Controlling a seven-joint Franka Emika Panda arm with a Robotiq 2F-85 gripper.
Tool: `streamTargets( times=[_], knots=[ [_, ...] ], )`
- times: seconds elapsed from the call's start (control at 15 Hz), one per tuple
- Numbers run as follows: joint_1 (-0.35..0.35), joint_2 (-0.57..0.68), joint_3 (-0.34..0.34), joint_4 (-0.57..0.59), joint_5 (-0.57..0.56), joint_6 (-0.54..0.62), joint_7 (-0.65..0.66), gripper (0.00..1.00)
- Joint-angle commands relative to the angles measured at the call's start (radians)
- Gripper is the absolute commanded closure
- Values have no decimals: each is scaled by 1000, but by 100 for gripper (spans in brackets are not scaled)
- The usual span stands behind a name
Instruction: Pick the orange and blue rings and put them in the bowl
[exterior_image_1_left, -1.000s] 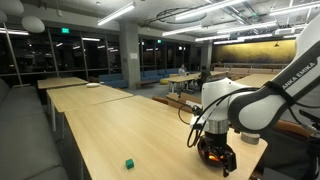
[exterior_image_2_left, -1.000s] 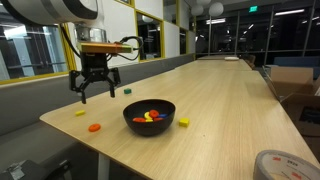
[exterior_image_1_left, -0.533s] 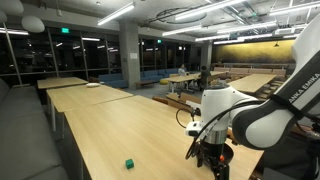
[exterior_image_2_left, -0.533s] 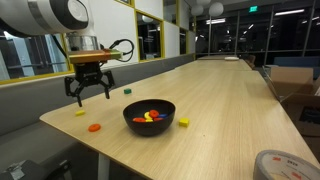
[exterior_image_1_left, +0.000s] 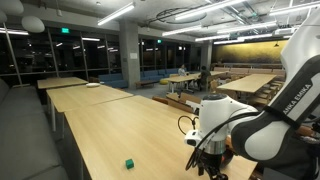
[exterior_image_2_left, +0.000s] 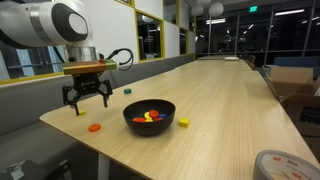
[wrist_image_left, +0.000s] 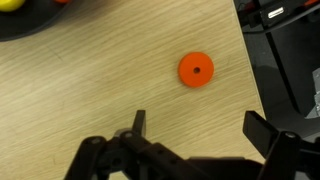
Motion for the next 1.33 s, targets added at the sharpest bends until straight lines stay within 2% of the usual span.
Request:
streamTargets(
  times=[0.0, 0.6, 1.27],
  knots=[
    [-9, -2, 12, 0, -21, -12, 43, 0],
    [-26, 28, 17, -2, -107, 0, 196, 0],
    [-38, 81, 19, -2, -111, 5, 302, 0]
  ],
)
